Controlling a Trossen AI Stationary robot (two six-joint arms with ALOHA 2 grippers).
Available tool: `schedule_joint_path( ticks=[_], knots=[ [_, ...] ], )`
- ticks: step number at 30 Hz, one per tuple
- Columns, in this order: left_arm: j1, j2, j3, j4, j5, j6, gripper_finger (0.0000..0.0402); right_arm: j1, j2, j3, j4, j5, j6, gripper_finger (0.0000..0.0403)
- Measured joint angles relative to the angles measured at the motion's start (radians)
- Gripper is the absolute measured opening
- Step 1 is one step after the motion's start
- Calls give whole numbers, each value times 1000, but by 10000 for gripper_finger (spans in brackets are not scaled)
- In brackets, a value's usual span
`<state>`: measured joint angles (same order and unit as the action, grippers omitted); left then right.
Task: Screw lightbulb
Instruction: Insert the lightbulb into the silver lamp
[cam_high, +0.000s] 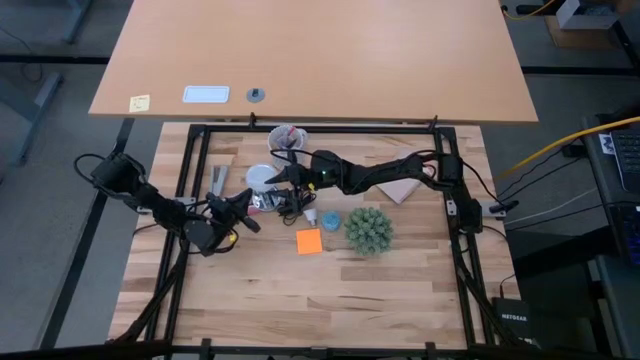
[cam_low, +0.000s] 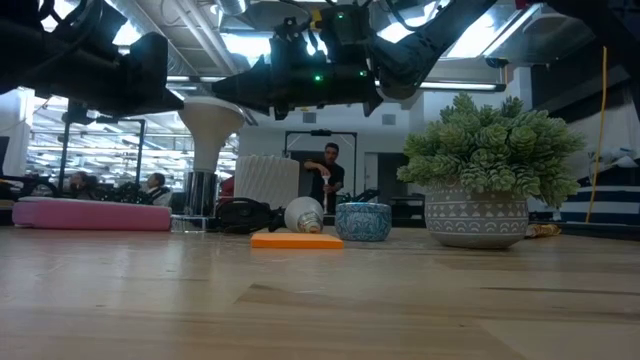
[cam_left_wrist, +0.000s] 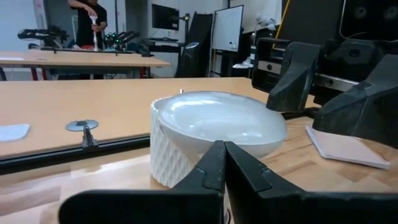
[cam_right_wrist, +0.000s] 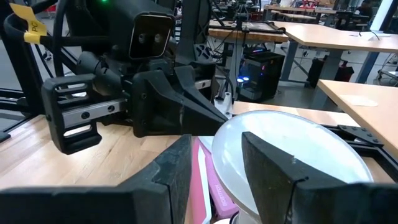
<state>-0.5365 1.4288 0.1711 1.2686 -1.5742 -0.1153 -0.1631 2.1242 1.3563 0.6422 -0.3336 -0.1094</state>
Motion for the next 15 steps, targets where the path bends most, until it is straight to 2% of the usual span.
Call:
schedule_joint_path(
  ticks=[15],
  knots=[
    [1, 0, -1, 0, 1, 99, 0, 0, 0, 0, 2, 0, 0, 143]
  ],
)
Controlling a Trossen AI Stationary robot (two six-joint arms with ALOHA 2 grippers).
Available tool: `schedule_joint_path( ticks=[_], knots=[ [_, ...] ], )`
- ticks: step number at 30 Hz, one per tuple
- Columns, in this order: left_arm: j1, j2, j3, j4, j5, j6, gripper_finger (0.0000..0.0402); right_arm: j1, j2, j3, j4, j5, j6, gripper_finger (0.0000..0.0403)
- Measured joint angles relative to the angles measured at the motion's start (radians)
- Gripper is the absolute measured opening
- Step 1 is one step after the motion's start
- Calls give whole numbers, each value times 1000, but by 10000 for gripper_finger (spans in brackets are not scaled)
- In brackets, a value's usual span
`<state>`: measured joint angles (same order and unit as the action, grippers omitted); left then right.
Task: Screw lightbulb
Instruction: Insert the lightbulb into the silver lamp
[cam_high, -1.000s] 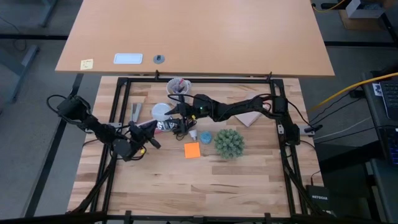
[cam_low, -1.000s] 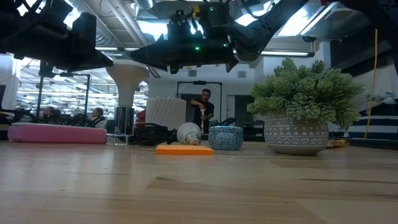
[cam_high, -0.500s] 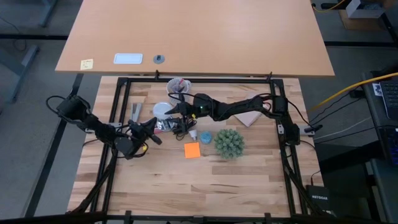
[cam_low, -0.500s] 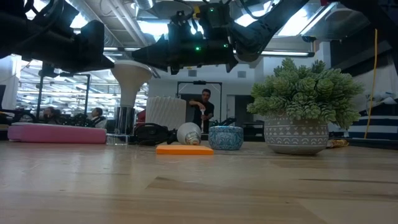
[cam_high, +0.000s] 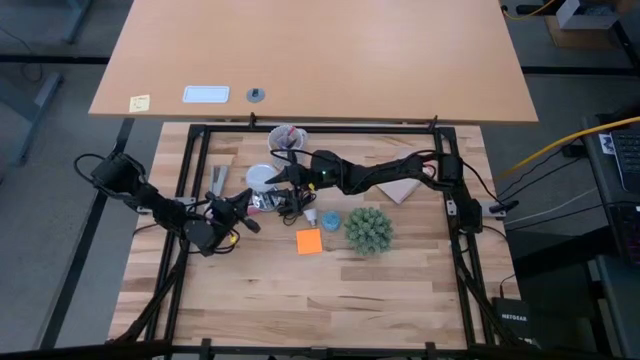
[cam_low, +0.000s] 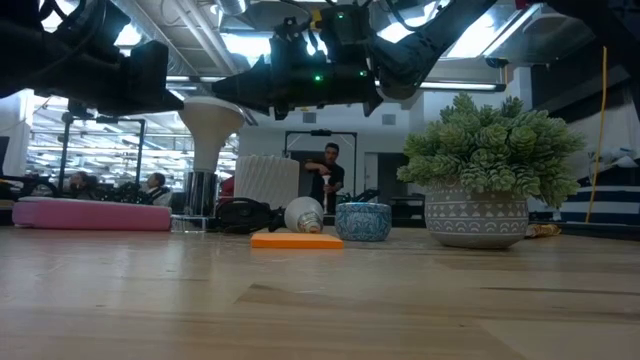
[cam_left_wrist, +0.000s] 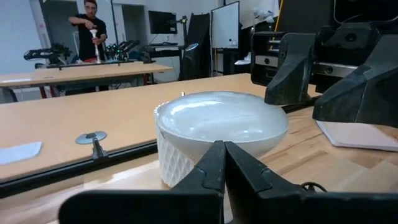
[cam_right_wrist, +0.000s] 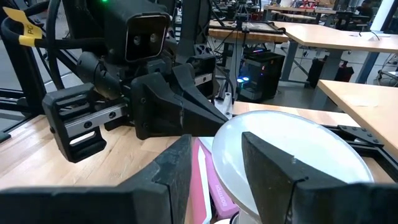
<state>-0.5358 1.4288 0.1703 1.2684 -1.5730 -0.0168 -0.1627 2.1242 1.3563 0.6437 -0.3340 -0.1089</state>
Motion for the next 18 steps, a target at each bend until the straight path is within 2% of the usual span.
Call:
schedule_joint_path(
  ticks=[12, 18],
  knots=[
    [-85, -2, 31, 81, 7, 19, 0, 0, 1, 0, -1, -7, 0, 143],
    [-57, -2, 61, 70, 149, -27, 0, 1, 1, 0, 0, 11, 0, 143]
  ],
)
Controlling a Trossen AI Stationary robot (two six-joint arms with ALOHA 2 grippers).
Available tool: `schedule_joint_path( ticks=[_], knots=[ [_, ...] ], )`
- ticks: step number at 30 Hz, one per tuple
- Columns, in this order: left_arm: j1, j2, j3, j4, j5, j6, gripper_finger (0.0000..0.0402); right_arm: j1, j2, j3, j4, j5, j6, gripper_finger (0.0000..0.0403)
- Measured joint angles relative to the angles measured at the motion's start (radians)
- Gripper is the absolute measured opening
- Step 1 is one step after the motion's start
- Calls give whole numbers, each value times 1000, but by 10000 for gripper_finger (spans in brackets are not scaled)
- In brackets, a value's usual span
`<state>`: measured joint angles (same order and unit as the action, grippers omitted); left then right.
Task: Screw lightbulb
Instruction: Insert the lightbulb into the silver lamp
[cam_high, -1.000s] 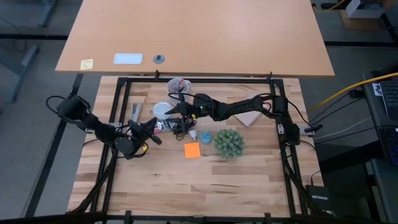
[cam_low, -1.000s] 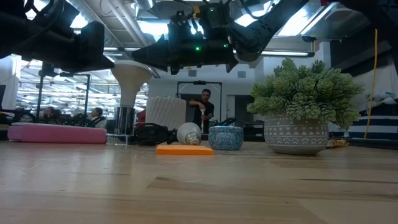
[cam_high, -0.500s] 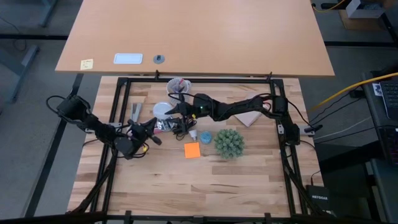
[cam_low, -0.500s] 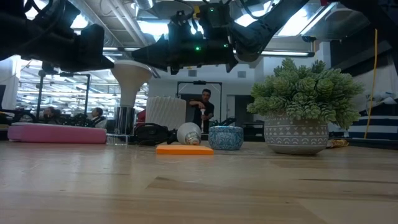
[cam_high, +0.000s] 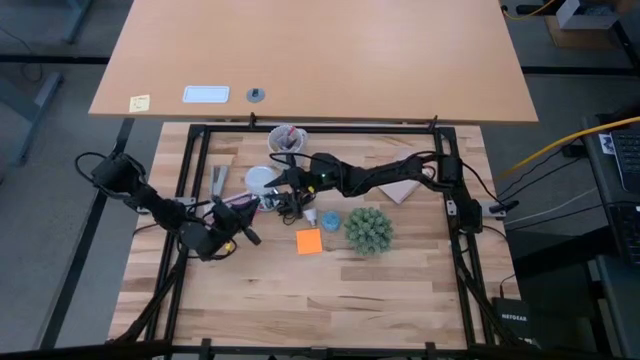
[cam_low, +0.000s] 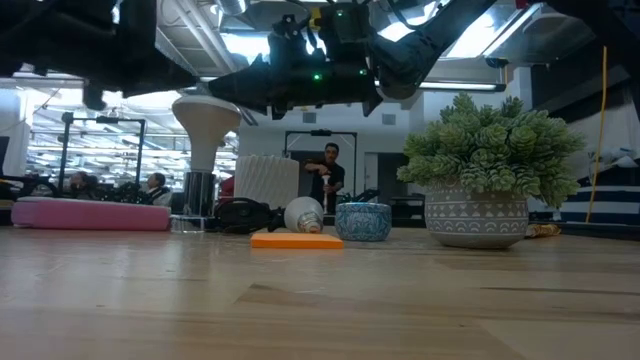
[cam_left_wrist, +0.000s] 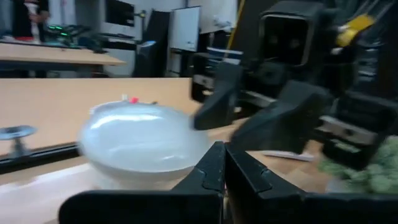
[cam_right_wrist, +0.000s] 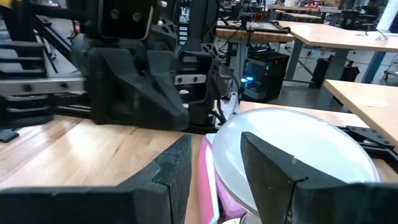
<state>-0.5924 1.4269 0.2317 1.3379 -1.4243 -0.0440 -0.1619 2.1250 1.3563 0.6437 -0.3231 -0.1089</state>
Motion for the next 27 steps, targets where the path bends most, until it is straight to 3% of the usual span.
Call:
schedule_joint_path(
  ticks=[8, 15, 27],
  knots=[
    [75, 0, 34, -266, 45, -240, 0, 0, 0, 0, 0, 6, 0, 143],
    [14, 0, 38, -218, -136, -163, 0, 0, 0, 0, 0, 6, 0, 143],
    [31, 0, 38, -227, -146, -113, 0, -1, 0, 0, -1, -8, 0, 143]
  ],
)
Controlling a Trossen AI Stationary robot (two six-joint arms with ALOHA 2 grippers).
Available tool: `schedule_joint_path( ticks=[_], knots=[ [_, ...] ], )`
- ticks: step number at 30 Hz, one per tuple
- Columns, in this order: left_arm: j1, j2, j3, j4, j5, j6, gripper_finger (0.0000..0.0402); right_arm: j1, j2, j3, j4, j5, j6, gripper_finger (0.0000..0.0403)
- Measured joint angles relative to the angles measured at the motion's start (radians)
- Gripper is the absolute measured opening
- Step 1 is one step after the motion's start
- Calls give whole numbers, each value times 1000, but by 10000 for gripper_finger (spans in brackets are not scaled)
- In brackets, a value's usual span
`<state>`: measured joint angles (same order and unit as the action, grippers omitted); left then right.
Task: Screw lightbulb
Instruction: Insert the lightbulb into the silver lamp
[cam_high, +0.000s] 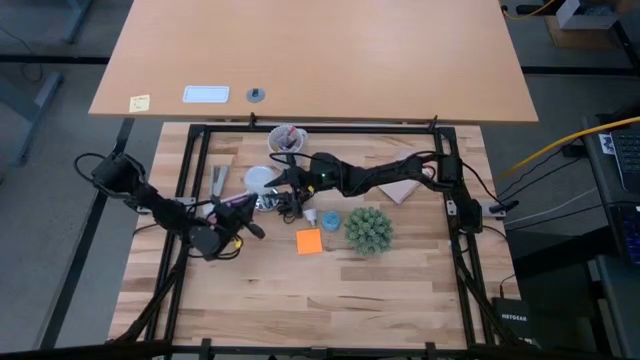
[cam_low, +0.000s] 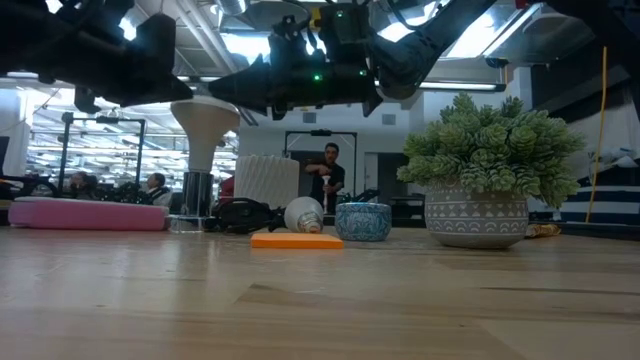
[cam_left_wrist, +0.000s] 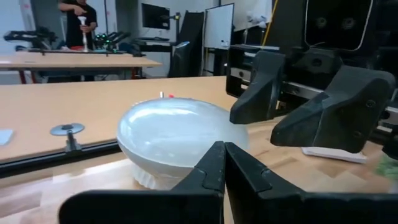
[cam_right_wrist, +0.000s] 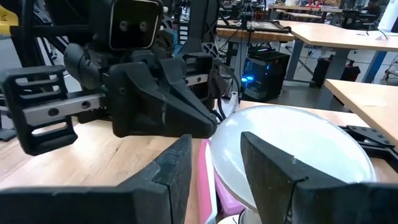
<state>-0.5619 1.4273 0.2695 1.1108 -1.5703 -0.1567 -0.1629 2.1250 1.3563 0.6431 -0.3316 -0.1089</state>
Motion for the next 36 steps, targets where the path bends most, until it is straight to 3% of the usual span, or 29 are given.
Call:
schedule_joint_path(
  ticks=[6, 20, 36],
  knots=[
    [21, 0, 0, 1, 2, 11, 0, 0, 0, 0, 0, -4, 0, 143],
    [21, 0, 0, 0, -3, 60, 0, 0, 2, -1, -25, -126, 4, 143],
    [20, 0, 0, -1, -2, 60, 0, 0, 4, -2, -27, -123, 1, 143]
  ],
)
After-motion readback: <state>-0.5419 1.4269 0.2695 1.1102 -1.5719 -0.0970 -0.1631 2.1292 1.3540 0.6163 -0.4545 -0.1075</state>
